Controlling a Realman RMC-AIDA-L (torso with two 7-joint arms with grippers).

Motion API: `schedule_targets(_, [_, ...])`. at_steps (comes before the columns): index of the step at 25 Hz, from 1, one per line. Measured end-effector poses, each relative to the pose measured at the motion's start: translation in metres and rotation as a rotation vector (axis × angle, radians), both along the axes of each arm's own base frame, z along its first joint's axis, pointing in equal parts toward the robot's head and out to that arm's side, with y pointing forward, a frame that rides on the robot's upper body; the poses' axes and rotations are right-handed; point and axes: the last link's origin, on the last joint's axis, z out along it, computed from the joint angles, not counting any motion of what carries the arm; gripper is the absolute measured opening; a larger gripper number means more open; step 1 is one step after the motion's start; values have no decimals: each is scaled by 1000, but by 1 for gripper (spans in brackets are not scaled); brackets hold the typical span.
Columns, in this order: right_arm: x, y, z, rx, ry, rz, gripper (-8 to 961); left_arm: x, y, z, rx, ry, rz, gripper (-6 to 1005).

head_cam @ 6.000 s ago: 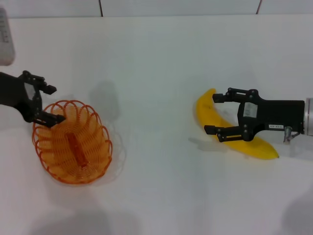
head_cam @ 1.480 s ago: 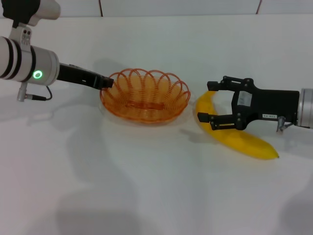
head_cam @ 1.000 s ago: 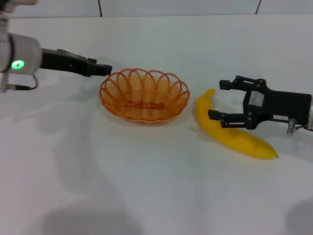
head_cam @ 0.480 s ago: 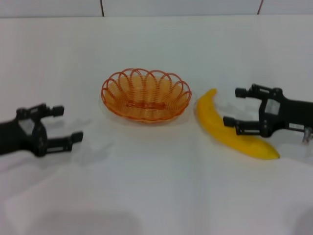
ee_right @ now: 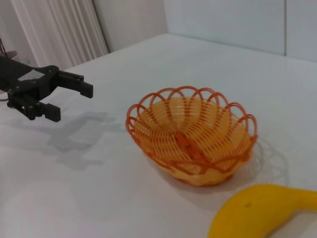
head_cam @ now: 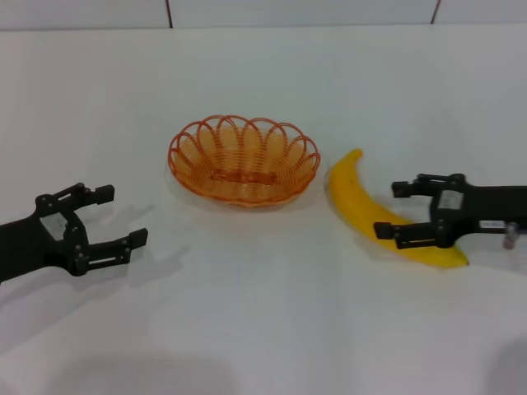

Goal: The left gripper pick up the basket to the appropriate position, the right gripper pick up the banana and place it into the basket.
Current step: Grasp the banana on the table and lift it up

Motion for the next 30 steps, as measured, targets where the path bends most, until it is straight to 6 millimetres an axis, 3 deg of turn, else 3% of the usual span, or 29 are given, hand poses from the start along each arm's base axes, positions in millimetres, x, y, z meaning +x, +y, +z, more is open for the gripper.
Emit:
schedule_targets(8, [-13, 18, -27, -73, -98, -46, 764, -1, 0, 0, 10, -6, 3, 904])
schedule_targets(23, [-18, 23, -26, -93, -105, -88, 752, 1, -1, -2, 2, -15, -9, 904])
schedule_targets(30, [-19, 24, -26, -91, -110, -87, 617, 1, -2, -2, 1, -16, -11, 903])
